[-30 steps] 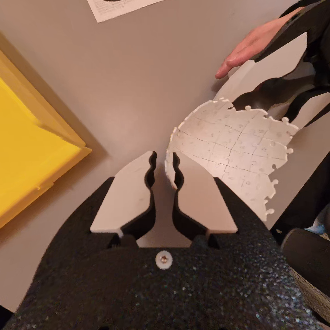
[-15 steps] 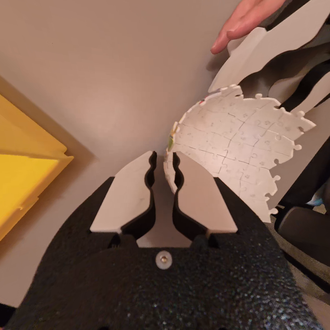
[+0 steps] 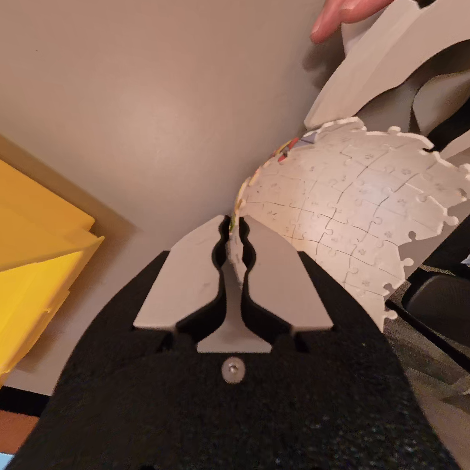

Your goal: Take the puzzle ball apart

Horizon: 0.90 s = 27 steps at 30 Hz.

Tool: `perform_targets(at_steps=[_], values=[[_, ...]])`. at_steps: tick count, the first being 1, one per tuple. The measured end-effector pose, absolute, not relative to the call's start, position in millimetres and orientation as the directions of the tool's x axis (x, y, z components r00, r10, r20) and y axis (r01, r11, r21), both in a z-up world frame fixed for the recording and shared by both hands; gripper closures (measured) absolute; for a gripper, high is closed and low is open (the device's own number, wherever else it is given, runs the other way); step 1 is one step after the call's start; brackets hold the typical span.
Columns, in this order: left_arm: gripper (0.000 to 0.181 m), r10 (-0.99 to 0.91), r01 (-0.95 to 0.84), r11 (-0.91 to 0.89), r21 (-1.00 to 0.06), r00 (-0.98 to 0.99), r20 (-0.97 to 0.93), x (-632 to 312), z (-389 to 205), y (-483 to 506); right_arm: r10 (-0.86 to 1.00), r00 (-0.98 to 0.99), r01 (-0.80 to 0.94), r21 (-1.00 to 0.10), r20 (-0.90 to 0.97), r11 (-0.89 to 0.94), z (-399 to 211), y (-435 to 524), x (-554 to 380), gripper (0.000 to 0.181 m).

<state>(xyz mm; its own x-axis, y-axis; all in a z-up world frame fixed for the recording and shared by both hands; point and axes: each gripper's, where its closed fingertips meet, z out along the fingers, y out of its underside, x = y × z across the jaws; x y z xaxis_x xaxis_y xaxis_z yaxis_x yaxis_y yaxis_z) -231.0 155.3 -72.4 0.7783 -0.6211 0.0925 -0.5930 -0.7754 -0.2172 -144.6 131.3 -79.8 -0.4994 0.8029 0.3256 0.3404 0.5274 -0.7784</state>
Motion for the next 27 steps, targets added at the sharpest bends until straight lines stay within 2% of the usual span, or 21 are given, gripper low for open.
perform_targets(at_steps=[16, 19, 21, 27], values=[[0.178, -0.622, -0.583, -0.775, -0.242, 0.771, 0.137, -229.6, -70.8, 156.2, 0.802, -0.497, 0.337, -0.779, 0.331, 0.53, -79.5, 131.0, -144.3, 0.085], [0.163, -0.603, -0.557, -0.794, -0.245, 0.77, 0.207, -224.7, -70.1, 152.3, 0.802, -0.496, 0.335, -0.779, 0.332, 0.53, -79.4, 131.0, -144.2, 0.085], [0.16, -0.603, -0.55, -0.793, -0.261, 0.769, 0.212, -224.3, -68.2, 152.8, 0.802, -0.496, 0.335, -0.778, 0.333, 0.53, -79.4, 131.0, -144.1, 0.086], [0.149, -0.554, -0.453, -0.808, -0.378, 0.801, 0.225, -227.2, -46.3, 164.9, 0.801, -0.494, 0.333, -0.779, 0.337, 0.532, -79.1, 130.4, -143.6, 0.086]])
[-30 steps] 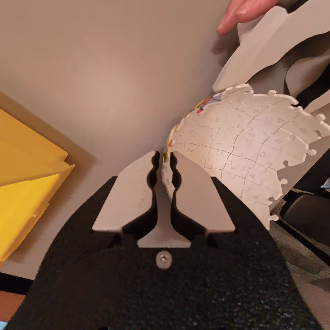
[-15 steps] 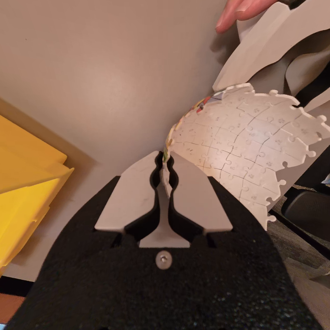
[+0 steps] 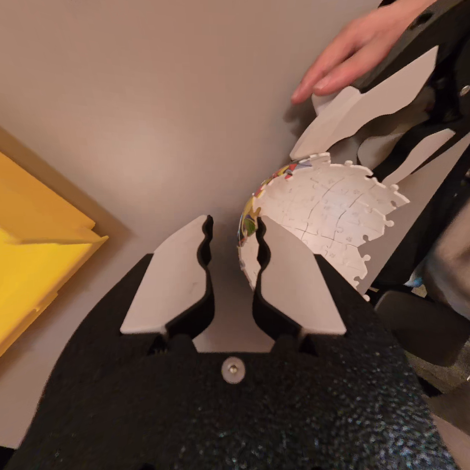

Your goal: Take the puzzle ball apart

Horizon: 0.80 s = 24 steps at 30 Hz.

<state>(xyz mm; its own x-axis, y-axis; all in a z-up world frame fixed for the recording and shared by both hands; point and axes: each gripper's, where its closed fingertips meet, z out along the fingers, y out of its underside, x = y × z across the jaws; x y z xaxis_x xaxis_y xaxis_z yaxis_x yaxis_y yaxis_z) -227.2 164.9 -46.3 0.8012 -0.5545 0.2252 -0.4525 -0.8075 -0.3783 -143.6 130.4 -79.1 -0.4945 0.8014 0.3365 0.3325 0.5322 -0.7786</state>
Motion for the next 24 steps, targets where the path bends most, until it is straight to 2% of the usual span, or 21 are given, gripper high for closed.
perform_targets(at_steps=[6, 11, 13, 16, 20, 24], values=[[0.146, -0.562, -0.386, -0.776, -0.499, 0.782, 0.268, -223.8, -17.9, 163.3, 0.801, -0.495, 0.332, -0.779, 0.337, 0.533, -79.3, 130.2, -143.1, 0.086], [0.139, -0.48, -0.304, -0.738, -0.602, 0.864, 0.151, -253.7, -4.7, 170.0, 0.8, -0.504, 0.337, -0.778, 0.326, 0.53, -80.2, 130.0, -137.8, 0.084], [0.137, -0.365, -0.241, -0.766, -0.596, 0.926, 0.093, -284.9, -13.7, 169.0, 0.801, -0.511, 0.346, -0.778, 0.312, 0.525, -81.3, 131.3, -132.8, 0.082], [0.133, -0.23, -0.18, -0.835, -0.52, 0.973, 0.031, -323.4, -46.4, 152.8, 0.804, -0.517, 0.361, -0.776, 0.294, 0.516, -83.0, 134.8, -125.6, 0.079], [0.125, -0.228, -0.218, -0.867, -0.449, 0.973, -0.033, -331.5, -88.0, 131.3, 0.8, -0.531, 0.368, -0.774, 0.28, 0.515, -84.5, 134.5, -121.6, 0.079], [0.121, -0.28, -0.273, -0.825, -0.495, 0.958, -0.061, -321.6, -101.4, 131.5, 0.796, -0.546, 0.38, -0.769, 0.263, 0.515, -86.5, 135.6, -117.9, 0.079]])
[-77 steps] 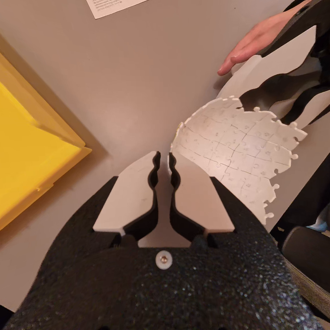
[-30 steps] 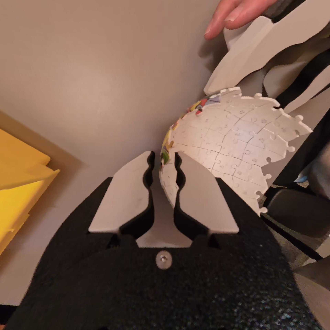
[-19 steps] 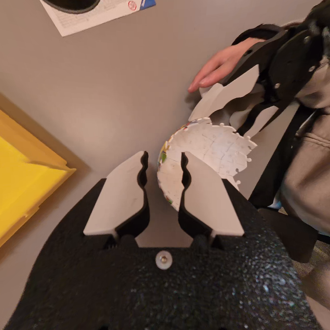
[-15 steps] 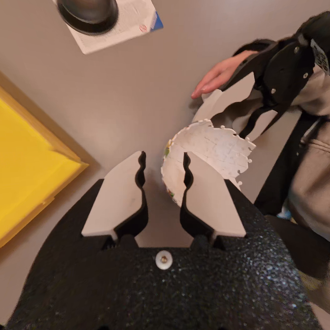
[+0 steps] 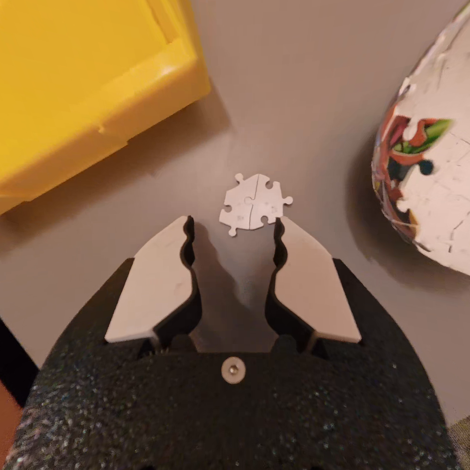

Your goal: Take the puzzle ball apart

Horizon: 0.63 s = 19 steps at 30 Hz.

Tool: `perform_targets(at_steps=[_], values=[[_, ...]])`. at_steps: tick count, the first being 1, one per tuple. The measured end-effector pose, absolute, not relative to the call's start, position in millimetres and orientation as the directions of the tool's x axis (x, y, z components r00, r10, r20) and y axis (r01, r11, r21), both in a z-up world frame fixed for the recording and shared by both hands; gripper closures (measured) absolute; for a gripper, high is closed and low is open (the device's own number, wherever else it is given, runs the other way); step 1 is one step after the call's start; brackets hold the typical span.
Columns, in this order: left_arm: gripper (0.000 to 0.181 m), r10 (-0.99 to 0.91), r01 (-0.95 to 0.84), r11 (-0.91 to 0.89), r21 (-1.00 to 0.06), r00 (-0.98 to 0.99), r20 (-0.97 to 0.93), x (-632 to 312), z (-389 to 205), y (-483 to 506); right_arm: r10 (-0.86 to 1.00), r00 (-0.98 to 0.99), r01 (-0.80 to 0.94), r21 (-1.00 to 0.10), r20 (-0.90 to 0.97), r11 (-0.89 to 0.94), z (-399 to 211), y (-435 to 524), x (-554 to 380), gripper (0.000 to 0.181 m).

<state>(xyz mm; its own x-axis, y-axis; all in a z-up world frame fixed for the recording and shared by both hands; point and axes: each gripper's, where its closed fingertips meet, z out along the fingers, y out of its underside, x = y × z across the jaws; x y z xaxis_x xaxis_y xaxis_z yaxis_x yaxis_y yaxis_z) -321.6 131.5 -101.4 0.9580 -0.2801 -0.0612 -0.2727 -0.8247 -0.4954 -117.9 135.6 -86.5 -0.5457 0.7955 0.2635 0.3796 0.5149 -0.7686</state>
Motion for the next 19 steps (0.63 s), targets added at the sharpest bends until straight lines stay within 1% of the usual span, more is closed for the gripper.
perform_targets(at_steps=[2, 6, 7, 9, 11, 12, 19], values=[[0.117, -0.289, -0.265, -0.822, -0.505, 0.957, -0.032, -316.3, -106.0, 131.8, 0.799, -0.543, 0.389, -0.765, 0.26, 0.513, -87.3, 138.5, -116.1, 0.079], [0.119, -0.297, -0.25, -0.813, -0.526, 0.955, 0.005, -311.1, -107.5, 133.3, 0.797, -0.546, 0.402, -0.754, 0.259, 0.52, -88.2, 143.3, -111.5, 0.079], [0.123, -0.305, -0.255, -0.806, -0.535, 0.952, 0.005, -309.5, -107.2, 133.8, 0.797, -0.545, 0.403, -0.752, 0.26, 0.521, -87.6, 144.5, -110.7, 0.079], [0.14, -0.315, -0.26, -0.795, -0.548, 0.949, 0.006, -307.4, -106.6, 134.2, 0.797, -0.544, 0.403, -0.752, 0.26, 0.521, -85.5, 146.8, -108.8, 0.079], [0.143, -0.313, -0.256, -0.789, -0.558, 0.95, 0.007, -307.0, -106.5, 134.1, 0.802, -0.535, 0.403, -0.755, 0.265, 0.518, -82.0, 150.8, -107.2, 0.08], [0.147, -0.316, -0.257, -0.785, -0.563, 0.949, 0.007, -306.6, -106.5, 133.7, 0.805, -0.528, 0.404, -0.755, 0.269, 0.517, -80.1, 153.1, -106.2, 0.08], [0.147, -0.326, -0.278, -0.759, -0.589, 0.945, -0.025, -307.7, -103.3, 130.6, 0.816, -0.489, 0.411, -0.744, 0.309, 0.528, -64.7, 168.9, -95.3, 0.08]])
